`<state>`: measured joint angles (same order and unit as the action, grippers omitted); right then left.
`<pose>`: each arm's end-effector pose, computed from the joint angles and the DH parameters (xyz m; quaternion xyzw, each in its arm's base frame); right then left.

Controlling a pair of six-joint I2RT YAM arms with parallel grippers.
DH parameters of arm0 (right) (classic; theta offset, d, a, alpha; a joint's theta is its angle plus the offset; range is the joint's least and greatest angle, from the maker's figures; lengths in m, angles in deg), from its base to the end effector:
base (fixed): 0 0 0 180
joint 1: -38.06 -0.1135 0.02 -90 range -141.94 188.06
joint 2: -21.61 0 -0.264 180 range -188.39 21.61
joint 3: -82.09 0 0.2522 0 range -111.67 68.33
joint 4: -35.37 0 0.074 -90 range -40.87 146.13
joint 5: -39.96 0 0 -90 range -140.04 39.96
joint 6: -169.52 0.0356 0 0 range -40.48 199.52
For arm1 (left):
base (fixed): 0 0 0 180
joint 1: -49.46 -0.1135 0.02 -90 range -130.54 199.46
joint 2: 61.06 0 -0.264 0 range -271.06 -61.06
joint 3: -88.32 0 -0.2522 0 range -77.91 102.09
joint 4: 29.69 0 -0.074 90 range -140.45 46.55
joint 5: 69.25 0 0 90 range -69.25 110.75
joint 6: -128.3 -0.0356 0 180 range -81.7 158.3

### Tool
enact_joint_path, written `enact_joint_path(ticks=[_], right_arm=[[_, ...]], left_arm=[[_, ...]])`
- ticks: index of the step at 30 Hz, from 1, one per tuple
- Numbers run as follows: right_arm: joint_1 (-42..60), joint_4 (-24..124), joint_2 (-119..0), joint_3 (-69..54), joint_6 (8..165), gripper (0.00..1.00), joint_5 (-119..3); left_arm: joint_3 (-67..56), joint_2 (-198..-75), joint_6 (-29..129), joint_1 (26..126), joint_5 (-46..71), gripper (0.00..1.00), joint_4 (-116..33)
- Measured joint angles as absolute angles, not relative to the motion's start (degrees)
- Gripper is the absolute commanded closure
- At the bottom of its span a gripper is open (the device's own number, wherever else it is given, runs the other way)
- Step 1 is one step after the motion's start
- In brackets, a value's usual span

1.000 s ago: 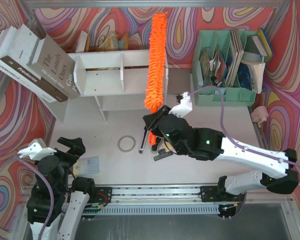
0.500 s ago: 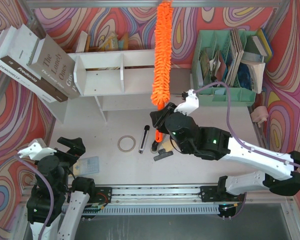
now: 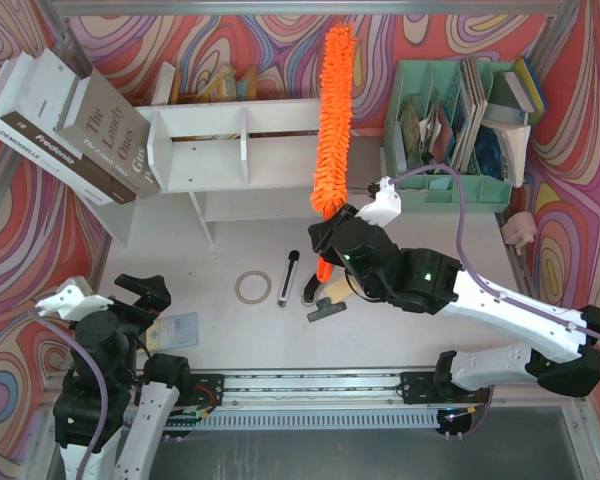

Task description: Dust the bookshelf with a duster

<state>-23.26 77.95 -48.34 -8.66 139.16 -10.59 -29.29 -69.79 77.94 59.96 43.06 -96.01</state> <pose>0.1444 0.2168 0.4134 0.1778 0.7821 0.3217 0.5033 0.0151 0.0109 0.3333 -0.3097 0.7110 -0.1229 0.6193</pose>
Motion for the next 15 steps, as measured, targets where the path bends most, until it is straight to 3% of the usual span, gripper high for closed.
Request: enact_joint_path(ticks=[15], right_arm=[[-22.6, 83.5, -43.8, -8.4, 141.4, 1.0, -6.5]], left_arm=[[-29.3, -69.8, 77.9, 60.0, 43.1, 0.02, -96.0]])
